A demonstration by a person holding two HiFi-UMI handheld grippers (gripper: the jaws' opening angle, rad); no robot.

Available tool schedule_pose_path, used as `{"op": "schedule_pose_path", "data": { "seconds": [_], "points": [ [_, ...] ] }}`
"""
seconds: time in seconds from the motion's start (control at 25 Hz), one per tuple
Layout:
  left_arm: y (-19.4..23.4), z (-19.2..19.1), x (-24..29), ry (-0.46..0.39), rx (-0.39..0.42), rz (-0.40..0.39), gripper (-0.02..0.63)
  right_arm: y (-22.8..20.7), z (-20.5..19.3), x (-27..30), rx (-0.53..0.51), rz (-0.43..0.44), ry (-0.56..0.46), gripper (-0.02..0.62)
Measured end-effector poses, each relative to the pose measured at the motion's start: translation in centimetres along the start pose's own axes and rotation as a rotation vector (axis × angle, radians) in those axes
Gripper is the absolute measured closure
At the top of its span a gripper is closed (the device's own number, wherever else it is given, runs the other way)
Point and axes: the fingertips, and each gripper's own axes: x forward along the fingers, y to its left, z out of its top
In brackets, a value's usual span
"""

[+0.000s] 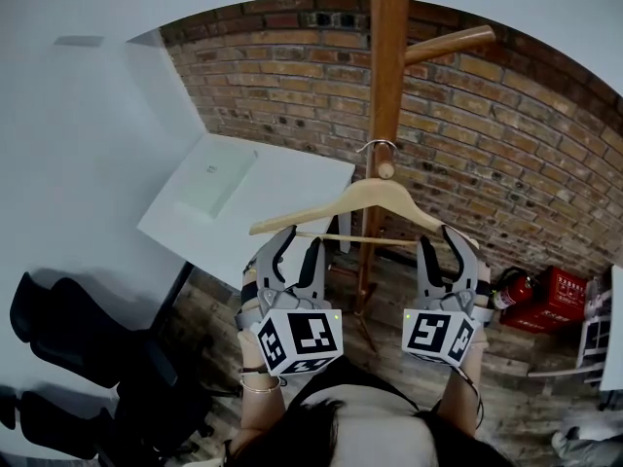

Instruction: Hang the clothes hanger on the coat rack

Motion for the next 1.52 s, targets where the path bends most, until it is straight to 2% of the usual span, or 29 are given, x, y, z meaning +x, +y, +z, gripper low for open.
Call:
{"op": "schedule_pose_path", "data": {
  "seconds": [0.28, 0.6, 0.92, 1.24, 1.52],
  "points": [
    [-0.2, 0.4, -1.9, -0.012, -0.067, 0.018, 0.447, 0.3, 0.1, -1.3, 0.027, 0.028, -0.03, 0.431],
    [-1.6, 1.0, -3.2, -0.013, -0.121, 0.031, 0.499, 0.0, -0.7, -2.7, 0.069, 0.057, -0.059, 0.433],
    [-3.3, 0.8, -4.8, -0.002, -0.178, 0.047, 0.523, 0.2, -1.3, -4.0, 0.121, 0.079, -0.105, 0.448],
    [-3.6, 0.8, -5.8, -0.024, -0.261, 0.044, 0.552, 1.2, -0.8, -4.4, 0.205, 0.116, -0.151, 0.471],
    [-3.1, 1.3, -6.8, -0.071, -0.286, 0.021, 0.577, 2.1, 0.3, -5.1, 0.256, 0.11, -0.172, 0.5]
  ]
}}
